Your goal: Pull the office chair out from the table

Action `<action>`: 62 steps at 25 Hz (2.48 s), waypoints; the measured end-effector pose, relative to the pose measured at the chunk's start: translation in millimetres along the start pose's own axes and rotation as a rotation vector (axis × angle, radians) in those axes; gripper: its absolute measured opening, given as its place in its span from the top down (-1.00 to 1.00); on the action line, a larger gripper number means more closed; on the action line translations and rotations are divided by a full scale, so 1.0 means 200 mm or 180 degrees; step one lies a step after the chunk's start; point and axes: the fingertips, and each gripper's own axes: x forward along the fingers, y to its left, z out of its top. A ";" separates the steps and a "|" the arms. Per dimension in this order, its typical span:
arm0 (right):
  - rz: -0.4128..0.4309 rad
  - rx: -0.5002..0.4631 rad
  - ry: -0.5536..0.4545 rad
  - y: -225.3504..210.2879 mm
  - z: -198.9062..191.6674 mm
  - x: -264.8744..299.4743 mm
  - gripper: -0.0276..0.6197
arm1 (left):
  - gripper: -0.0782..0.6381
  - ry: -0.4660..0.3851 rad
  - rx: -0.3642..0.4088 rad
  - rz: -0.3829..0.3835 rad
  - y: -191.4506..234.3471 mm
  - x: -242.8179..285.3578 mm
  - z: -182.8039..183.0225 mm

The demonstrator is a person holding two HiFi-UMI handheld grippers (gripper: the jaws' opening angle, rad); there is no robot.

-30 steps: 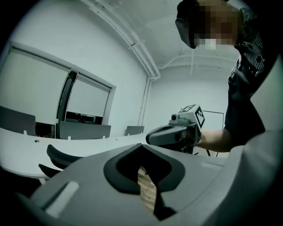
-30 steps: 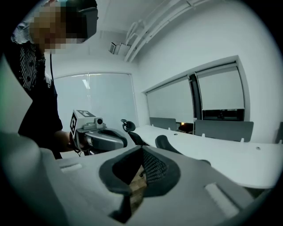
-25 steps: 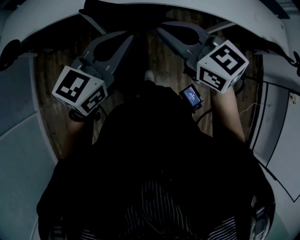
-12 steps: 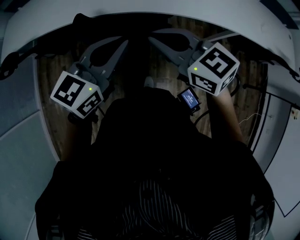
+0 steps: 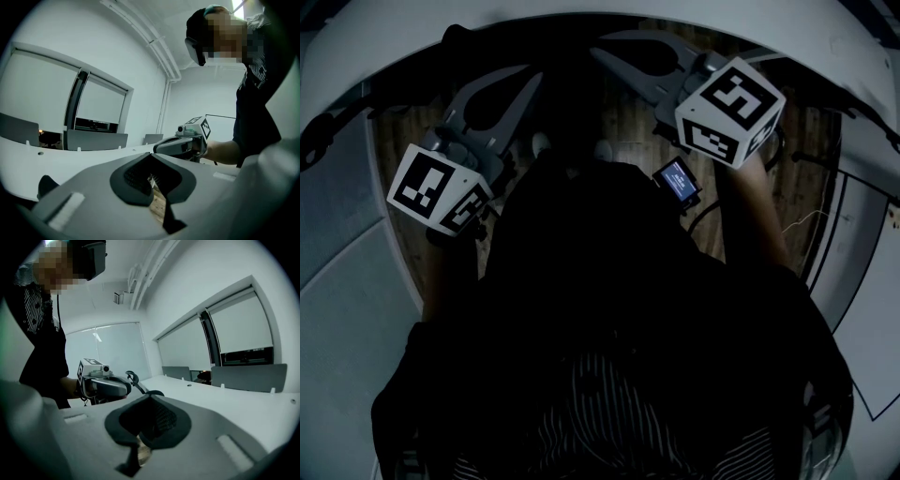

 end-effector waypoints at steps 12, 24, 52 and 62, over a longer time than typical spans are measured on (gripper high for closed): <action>-0.0443 -0.0010 -0.0062 -0.04 0.08 -0.05 0.91 | 0.78 0.0059 0.0361 -0.0579 -0.01 0.10 0.08; -0.0515 -0.0083 0.0004 -0.07 0.06 -0.05 0.91 | 0.78 0.0351 0.0951 -0.0847 -0.09 0.19 -0.01; -0.0390 -0.0538 0.0755 -0.05 -0.16 -0.01 0.68 | 0.36 0.1136 0.2206 -0.0981 -0.03 0.22 -0.29; -0.0273 -0.1140 0.1624 -0.01 -0.48 0.02 0.06 | -0.13 0.1613 0.2766 -0.1233 -0.08 0.28 -0.51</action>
